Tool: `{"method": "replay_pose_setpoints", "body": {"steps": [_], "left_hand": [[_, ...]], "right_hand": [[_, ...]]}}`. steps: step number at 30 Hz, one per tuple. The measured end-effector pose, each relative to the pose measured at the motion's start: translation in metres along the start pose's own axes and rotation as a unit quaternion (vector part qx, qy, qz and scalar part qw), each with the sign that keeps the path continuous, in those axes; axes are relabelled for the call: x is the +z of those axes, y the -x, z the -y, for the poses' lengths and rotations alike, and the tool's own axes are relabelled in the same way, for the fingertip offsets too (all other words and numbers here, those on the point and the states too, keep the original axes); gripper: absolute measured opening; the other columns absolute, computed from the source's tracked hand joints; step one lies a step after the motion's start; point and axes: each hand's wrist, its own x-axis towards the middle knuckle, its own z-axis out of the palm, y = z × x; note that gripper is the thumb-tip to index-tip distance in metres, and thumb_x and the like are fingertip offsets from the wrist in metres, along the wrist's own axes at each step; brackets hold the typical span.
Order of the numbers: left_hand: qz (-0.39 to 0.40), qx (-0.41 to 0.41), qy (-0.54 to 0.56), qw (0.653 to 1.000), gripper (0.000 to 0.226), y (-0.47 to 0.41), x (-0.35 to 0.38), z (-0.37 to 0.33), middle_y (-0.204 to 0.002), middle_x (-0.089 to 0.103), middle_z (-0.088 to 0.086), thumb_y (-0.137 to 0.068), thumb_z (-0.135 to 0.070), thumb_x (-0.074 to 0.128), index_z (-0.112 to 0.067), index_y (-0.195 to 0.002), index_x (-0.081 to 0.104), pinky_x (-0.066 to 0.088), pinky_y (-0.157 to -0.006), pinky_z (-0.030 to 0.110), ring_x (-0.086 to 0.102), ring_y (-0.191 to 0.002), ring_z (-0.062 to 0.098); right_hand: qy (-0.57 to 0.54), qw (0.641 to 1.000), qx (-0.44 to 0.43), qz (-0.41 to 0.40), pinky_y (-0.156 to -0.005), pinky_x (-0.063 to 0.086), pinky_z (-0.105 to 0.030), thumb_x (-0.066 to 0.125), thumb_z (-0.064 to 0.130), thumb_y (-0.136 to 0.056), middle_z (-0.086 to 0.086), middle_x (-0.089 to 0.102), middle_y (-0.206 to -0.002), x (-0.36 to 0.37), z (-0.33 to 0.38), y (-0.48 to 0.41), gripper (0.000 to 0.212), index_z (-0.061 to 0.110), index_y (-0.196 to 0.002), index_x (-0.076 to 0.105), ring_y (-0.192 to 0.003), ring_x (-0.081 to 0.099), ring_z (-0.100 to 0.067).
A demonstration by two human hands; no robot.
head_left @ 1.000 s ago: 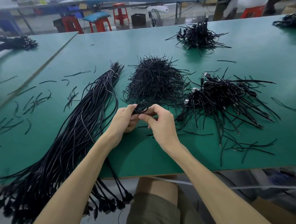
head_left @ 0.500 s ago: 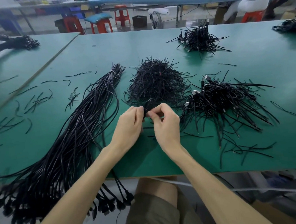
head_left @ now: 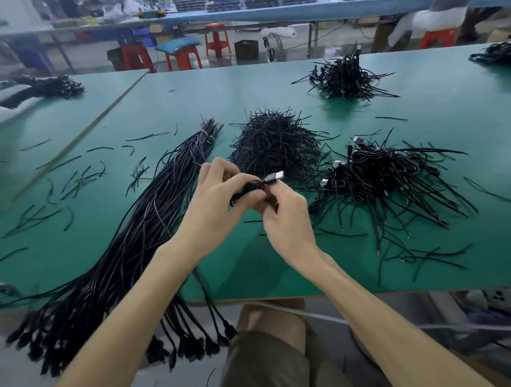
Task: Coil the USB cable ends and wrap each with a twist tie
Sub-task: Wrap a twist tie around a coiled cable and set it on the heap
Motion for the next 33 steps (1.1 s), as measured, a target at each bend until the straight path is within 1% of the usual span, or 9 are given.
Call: {"method": "replay_pose_setpoints", "body": {"steps": [2, 4, 8, 11, 14, 19, 23, 28, 33], "left_hand": [[0.028, -0.005, 0.010, 1.000, 0.042, 0.000, -0.002, -0.006, -0.108, 0.062, -0.003, -0.099, -0.048, 0.049, -0.013, -0.111, 0.069, 0.045, -0.094, 0.031, 0.054, -0.102, 0.020], [0.083, -0.073, 0.012, 0.994, 0.035, -0.002, -0.004, -0.012, -0.084, 0.069, -0.009, -0.103, -0.053, 0.043, -0.023, -0.104, 0.060, 0.054, -0.079, 0.044, 0.065, -0.077, 0.017], [0.124, -0.137, -0.039, 0.982, 0.025, -0.007, -0.001, -0.019, -0.065, 0.070, -0.008, -0.106, -0.051, 0.041, -0.030, -0.098, 0.052, 0.054, -0.063, 0.038, 0.061, -0.051, 0.013], [0.146, -0.213, 0.113, 0.959, 0.015, -0.013, -0.001, -0.023, -0.064, 0.072, -0.004, -0.109, -0.033, 0.042, -0.021, -0.109, 0.050, 0.046, -0.050, 0.028, 0.061, -0.044, 0.021], [0.202, -0.304, 0.265, 0.892, 0.021, -0.014, -0.004, -0.022, -0.067, 0.074, 0.011, -0.111, -0.018, 0.038, -0.007, -0.129, 0.042, 0.052, -0.047, 0.028, 0.063, -0.043, 0.027], [0.245, -0.186, 0.359, 0.881, 0.035, -0.002, -0.012, -0.014, -0.085, 0.075, 0.013, -0.112, -0.011, 0.037, -0.014, -0.145, 0.046, 0.060, -0.069, 0.038, 0.071, -0.062, 0.034], [0.259, -0.131, 0.273, 0.917, 0.036, 0.001, -0.009, -0.011, -0.092, 0.068, 0.018, -0.105, -0.003, 0.050, -0.016, -0.138, 0.058, 0.056, -0.066, 0.035, 0.069, -0.068, 0.023], [0.189, -0.102, 0.040, 0.976, 0.011, 0.000, -0.004, -0.009, -0.094, 0.055, 0.001, -0.098, -0.035, 0.065, -0.028, -0.104, 0.071, 0.048, -0.074, 0.036, 0.056, -0.077, 0.015], [0.213, -0.145, -0.082, 0.963, 0.046, -0.003, -0.001, -0.022, -0.076, 0.050, -0.004, -0.106, -0.045, 0.043, -0.016, -0.070, 0.045, 0.042, -0.064, 0.037, 0.054, -0.071, 0.024]], "right_hand": [[0.009, 1.000, -0.005, -0.005, -0.068, 0.052, -0.041, 0.056, -0.007, -0.088, 0.004, 0.061, -0.078, -0.002, 0.001, 0.003, 0.028, 0.018, -0.077, 0.052, -0.075, 0.059, -0.019], [0.024, 1.000, -0.003, -0.002, -0.070, 0.052, -0.047, 0.056, -0.007, -0.088, 0.001, 0.061, -0.079, -0.004, -0.001, 0.003, 0.025, 0.013, -0.075, 0.048, -0.077, 0.059, -0.022], [0.061, 0.998, 0.010, 0.009, -0.072, 0.050, -0.049, 0.061, -0.003, -0.091, 0.006, 0.060, -0.081, -0.010, -0.005, 0.005, 0.020, 0.011, -0.078, 0.053, -0.077, 0.058, -0.014], [0.075, 0.997, 0.003, 0.009, -0.073, 0.052, -0.051, 0.052, -0.007, -0.089, 0.004, 0.061, -0.083, -0.015, -0.006, 0.010, 0.021, 0.011, -0.078, 0.051, -0.083, 0.064, -0.020], [0.183, 0.978, -0.098, 0.015, -0.066, 0.051, -0.045, 0.052, -0.002, -0.087, -0.001, 0.057, -0.083, -0.020, -0.005, 0.014, 0.013, 0.011, -0.081, 0.053, -0.076, 0.059, -0.028], [0.179, 0.982, -0.067, 0.001, -0.063, 0.045, -0.036, 0.064, -0.010, -0.082, 0.001, 0.055, -0.083, -0.024, -0.009, 0.013, 0.027, 0.014, -0.081, 0.051, -0.073, 0.053, -0.022], [0.070, 0.997, 0.045, -0.004, -0.066, 0.045, -0.034, 0.058, -0.008, -0.089, 0.008, 0.056, -0.079, -0.021, -0.014, 0.013, 0.033, 0.021, -0.076, 0.048, -0.075, 0.052, -0.013], [0.075, 0.995, 0.058, 0.004, -0.065, 0.046, -0.035, 0.054, -0.011, -0.086, 0.008, 0.057, -0.076, -0.017, -0.016, 0.019, 0.041, 0.028, -0.073, 0.047, -0.072, 0.053, -0.011], [0.057, 0.997, 0.051, -0.020, -0.072, 0.052, -0.049, 0.054, -0.014, -0.088, 0.002, 0.057, -0.079, -0.012, -0.013, 0.018, 0.028, 0.012, -0.077, 0.049, -0.083, 0.066, -0.013]]}}
